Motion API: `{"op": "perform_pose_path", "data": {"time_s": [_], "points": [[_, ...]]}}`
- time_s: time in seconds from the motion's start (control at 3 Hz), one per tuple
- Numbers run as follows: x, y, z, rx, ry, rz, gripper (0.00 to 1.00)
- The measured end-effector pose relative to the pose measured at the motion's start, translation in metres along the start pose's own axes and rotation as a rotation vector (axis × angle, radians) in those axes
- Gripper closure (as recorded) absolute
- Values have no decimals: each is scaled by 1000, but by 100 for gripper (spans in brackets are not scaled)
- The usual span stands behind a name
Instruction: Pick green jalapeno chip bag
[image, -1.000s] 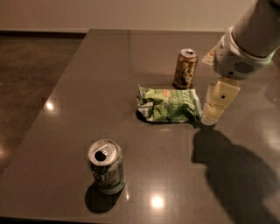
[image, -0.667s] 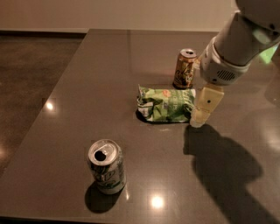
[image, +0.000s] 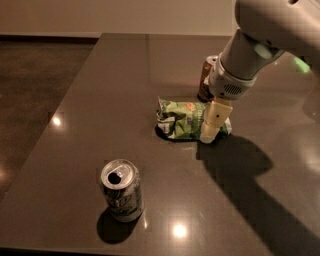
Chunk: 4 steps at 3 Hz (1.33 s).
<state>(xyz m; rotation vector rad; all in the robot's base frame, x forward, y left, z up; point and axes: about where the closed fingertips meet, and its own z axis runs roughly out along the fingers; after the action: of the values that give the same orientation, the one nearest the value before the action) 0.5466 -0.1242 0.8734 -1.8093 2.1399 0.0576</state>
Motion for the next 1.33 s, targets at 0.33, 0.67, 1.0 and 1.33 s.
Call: {"op": "perform_pose_path", "data": {"time_s": [0.33, 0.67, 1.0, 1.33], "points": [[-3, -4, 7, -11, -4, -2, 26], [-6, 1, 2, -16, -18, -17, 56], [-9, 6, -11, -18, -41, -30, 81], [-23, 15, -52, -23, -99, -63, 100]]}}
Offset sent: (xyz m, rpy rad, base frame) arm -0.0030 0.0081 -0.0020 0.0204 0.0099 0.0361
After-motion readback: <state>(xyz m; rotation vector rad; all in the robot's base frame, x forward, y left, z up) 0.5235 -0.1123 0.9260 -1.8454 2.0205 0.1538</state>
